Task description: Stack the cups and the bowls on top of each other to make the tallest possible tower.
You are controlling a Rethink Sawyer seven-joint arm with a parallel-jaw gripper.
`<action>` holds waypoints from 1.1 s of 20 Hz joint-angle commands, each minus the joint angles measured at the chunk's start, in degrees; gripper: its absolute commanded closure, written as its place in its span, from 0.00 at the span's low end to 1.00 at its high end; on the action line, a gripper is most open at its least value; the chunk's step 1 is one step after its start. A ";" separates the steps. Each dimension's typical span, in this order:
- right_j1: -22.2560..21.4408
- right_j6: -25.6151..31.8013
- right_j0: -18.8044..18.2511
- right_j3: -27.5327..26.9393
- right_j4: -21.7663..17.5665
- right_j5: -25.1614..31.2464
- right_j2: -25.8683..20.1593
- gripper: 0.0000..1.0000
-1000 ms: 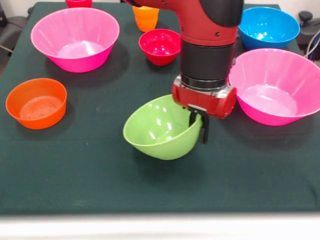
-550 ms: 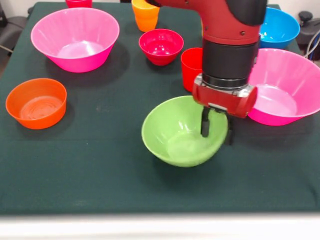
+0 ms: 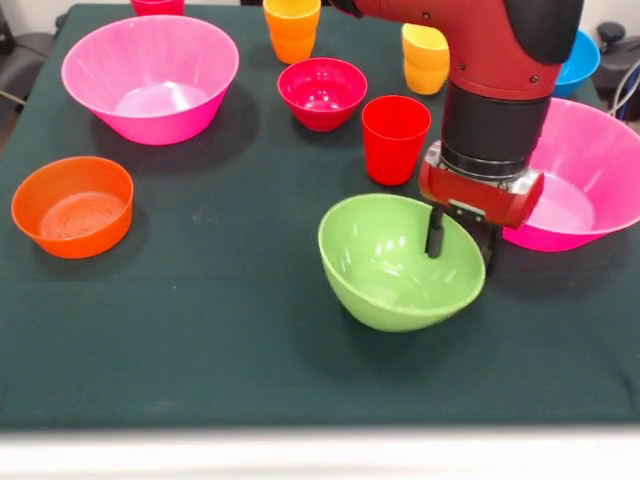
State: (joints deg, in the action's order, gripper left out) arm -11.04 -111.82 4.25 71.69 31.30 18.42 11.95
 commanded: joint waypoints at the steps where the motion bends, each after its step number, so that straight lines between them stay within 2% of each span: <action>1: 1.36 -9.05 -0.99 -2.84 -2.14 12.92 1.19 0.00; 4: -1.49 -7.39 -1.93 -0.93 -3.55 16.79 2.69 0.00; 9: -5.66 -4.67 -3.63 2.84 -4.18 19.17 2.33 0.00; 18: -7.17 -3.18 -5.17 2.10 -5.47 22.98 2.97 0.00; 22: -7.59 -2.99 -5.33 3.19 -5.33 21.79 2.40 0.00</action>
State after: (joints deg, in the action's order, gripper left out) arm -18.42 -111.82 -0.40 71.61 31.26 34.20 18.17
